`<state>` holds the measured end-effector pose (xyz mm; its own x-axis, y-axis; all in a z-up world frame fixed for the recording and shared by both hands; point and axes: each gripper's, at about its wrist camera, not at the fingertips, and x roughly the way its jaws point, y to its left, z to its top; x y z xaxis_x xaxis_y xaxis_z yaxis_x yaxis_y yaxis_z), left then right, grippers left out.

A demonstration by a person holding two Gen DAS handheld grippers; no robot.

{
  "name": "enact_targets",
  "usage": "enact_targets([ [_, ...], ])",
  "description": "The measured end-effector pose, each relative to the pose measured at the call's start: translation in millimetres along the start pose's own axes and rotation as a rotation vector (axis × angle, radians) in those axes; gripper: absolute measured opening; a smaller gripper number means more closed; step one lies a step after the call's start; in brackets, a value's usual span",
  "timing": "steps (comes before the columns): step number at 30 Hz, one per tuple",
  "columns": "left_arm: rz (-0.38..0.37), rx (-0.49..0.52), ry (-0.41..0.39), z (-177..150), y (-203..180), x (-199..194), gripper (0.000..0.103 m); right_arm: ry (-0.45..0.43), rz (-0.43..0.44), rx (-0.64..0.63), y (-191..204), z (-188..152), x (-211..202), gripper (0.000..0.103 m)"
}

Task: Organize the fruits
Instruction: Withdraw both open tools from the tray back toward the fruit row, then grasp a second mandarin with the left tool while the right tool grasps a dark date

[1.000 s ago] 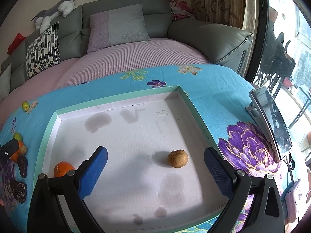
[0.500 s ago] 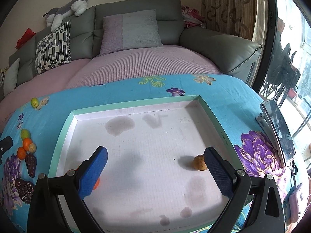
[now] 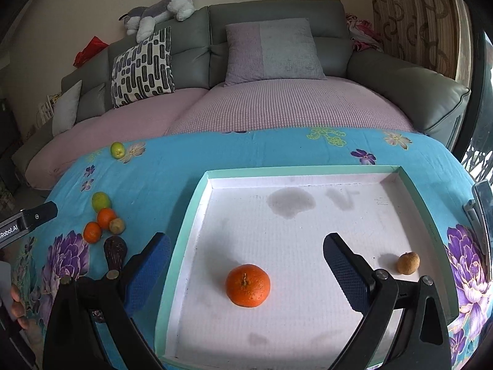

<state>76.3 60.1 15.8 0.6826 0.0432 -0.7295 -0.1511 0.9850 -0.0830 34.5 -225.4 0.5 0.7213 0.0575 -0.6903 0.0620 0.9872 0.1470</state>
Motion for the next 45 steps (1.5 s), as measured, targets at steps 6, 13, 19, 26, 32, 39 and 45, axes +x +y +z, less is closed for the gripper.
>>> enact_targets([
  [6,0.016,-0.04,0.044,0.8,18.1,18.1,0.103,0.006,0.081,-0.079,46.5,4.3,11.4,0.099],
  [13,-0.024,-0.064,0.087,0.3,19.9,38.5,0.1,0.057,0.151,-0.152,87.3,3.3,35.4,0.089],
  [19,-0.088,-0.07,0.159,-5.4,11.8,61.2,0.09,0.137,0.194,-0.188,108.0,-8.2,57.9,0.077],
  [26,-0.119,-0.077,0.203,-10.1,5.5,76.6,0.08,0.204,0.216,-0.203,115.5,-19.0,75.6,0.071],
  [32,-0.153,-0.068,0.236,-13.8,-3.7,83.9,0.071,0.232,0.236,-0.214,119.8,-23.5,83.2,0.057],
  [39,-0.193,-0.049,0.255,-17.3,-16.4,87.3,0.05,0.251,0.25,-0.23,125.6,-25.5,90.6,0.04],
  [45,-0.192,-0.038,0.257,-19.3,-21.2,90.1,0.039,0.252,0.268,-0.239,126.6,-27.2,86.2,0.032],
])
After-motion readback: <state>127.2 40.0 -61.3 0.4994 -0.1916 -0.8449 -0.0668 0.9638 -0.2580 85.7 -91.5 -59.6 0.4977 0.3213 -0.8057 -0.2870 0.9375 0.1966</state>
